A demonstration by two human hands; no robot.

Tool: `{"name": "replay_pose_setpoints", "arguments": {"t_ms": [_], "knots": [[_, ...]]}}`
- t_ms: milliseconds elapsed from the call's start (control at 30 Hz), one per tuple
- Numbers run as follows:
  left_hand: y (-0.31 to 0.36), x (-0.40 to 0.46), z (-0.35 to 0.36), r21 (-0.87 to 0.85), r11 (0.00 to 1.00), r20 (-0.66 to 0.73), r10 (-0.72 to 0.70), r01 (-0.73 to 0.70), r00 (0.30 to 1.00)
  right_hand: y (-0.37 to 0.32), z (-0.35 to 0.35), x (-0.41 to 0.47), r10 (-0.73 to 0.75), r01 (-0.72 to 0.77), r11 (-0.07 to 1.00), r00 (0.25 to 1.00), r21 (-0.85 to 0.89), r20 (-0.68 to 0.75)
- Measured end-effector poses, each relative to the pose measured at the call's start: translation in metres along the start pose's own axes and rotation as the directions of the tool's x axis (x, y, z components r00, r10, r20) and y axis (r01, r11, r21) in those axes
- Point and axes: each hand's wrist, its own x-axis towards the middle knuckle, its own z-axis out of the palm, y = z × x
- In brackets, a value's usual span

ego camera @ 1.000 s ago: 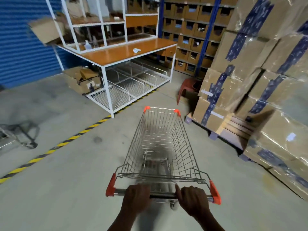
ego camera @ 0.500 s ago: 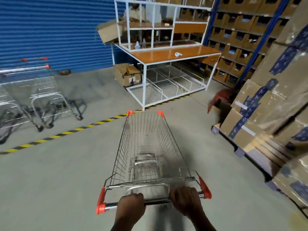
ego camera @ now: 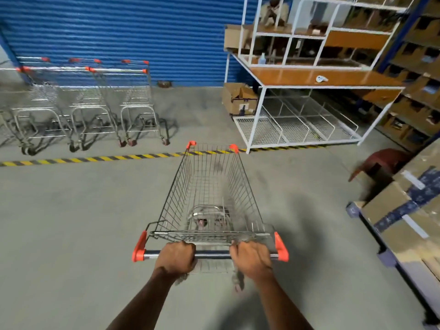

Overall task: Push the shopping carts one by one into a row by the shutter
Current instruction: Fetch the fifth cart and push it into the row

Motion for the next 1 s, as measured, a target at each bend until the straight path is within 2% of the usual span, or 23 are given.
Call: {"name": "replay_pose_setpoints", "arguments": {"t_ms": [133,233,500,633,833,1000], "knots": [[0.005,0.004,0.001,-0.001,1.0,-0.023,-0.009,0.009,1.0,0.004,0.003,0.006,-0.114,0.111,0.992,0.991,-0.054,-0.065],[0.003,0.013,0.003,-0.029,1.0,-0.014,-0.006,0.005,1.0,0.008,0.003,0.014,-0.096,0.096,0.995,0.991,0.0,-0.09],[-0.022,0.066,-0.004,-0.108,0.992,0.036,-0.066,0.07,0.997,0.008,-0.002,0.072,-0.152,0.152,0.988,0.983,-0.014,-0.098],[-0.021,0.102,-0.008,-0.128,0.988,0.041,-0.076,0.08,0.996,0.021,-0.005,0.117,-0.128,0.127,0.992,0.987,-0.022,-0.092],[-0.032,0.157,-0.018,-0.161,0.987,0.007,-0.015,0.016,1.0,0.031,-0.01,0.185,-0.069,0.065,0.995,0.997,-0.074,-0.047],[-0.06,0.206,-0.023,-0.259,0.965,-0.002,0.031,-0.031,1.0,0.027,-0.014,0.239,-0.039,0.035,0.993,0.999,-0.109,-0.031]]}}
